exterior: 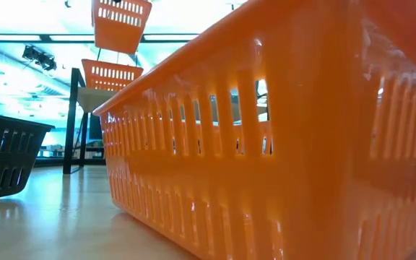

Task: Stack baskets on shelf by color
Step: Stack the top orange bin on top of the orange bin on the shelf

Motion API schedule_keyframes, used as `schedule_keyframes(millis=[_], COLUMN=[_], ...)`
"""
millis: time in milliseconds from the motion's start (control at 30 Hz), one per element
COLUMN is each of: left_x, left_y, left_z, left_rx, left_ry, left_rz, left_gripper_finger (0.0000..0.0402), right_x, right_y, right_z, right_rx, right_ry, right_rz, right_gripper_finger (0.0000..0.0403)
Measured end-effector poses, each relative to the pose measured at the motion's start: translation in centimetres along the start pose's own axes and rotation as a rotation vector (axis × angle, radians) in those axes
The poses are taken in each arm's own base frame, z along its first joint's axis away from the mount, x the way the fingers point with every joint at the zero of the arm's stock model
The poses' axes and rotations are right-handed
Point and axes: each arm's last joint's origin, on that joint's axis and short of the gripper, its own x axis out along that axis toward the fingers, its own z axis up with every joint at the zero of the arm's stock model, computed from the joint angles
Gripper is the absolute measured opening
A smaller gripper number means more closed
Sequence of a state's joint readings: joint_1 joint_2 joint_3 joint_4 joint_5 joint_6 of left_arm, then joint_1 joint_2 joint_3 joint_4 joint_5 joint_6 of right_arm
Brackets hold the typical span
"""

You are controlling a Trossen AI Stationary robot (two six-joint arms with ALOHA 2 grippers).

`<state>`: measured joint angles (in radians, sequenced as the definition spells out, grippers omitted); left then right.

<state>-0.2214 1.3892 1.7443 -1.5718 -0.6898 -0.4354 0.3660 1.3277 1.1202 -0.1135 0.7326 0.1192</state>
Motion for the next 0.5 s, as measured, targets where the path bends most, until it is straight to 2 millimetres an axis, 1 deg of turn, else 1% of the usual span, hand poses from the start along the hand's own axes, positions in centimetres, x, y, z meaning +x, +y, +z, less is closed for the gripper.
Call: schedule_keyframes(millis=[133,267,367,500], left_x=[0.1,0.4,1.0,2.0], left_y=[0.4,0.2,0.0,0.0], left_z=[0.0,-0.2,-1.0,-2.4], left_rx=[0.035,0.071,0.091,0.076], left_ry=[0.008,0.019,0.044,0.067], left_rz=[-0.004,0.001,0.012,0.035], left_gripper_finger=[0.0014,0.0014,0.0014,0.0014], right_x=[0.0,0.0,0.0,-0.2], right_y=[0.0,0.0,0.0,0.2], right_z=[0.0,-0.1,-0.2,-0.3], right_rx=[0.008,0.010,0.021,0.020], right_ry=[0.002,0.011,0.017,0.018], right_rz=[0.000,-0.001,-0.001,0.008], right_gripper_finger=[0.0187,0.0187,0.0187,0.0187])
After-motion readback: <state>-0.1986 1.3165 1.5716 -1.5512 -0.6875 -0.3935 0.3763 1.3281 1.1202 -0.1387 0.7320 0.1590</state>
